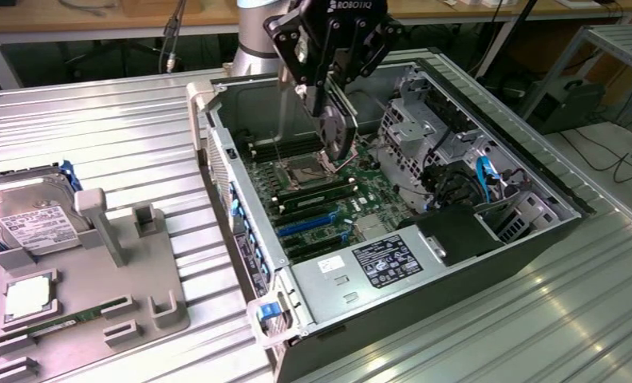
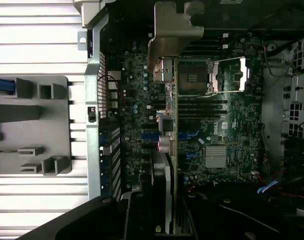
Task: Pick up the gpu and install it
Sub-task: 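Pick up the gpu and move the gpu toward the slot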
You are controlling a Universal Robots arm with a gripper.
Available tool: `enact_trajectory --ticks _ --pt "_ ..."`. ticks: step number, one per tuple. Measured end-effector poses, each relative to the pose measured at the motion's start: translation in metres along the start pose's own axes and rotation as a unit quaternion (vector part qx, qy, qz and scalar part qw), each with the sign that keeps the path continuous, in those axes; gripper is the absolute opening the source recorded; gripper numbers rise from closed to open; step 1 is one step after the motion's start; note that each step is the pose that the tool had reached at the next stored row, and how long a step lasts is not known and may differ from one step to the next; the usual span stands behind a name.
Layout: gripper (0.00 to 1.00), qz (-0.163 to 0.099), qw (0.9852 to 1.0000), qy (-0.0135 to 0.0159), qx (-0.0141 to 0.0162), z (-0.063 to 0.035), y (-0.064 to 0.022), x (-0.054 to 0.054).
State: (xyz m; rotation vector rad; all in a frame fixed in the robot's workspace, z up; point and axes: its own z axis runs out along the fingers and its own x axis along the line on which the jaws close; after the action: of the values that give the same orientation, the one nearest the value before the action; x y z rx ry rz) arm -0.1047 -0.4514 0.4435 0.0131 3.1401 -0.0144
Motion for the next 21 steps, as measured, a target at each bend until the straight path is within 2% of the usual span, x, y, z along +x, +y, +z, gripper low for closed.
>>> enact_trajectory --ticks 15,21 --pt "0.28 0.000 1.0000 0.0000 0.0000 0.0000 0.0002 -0.023" --pt "0.28 0.000 1.0000 0.0000 0.0000 0.0000 0.0002 -0.027"
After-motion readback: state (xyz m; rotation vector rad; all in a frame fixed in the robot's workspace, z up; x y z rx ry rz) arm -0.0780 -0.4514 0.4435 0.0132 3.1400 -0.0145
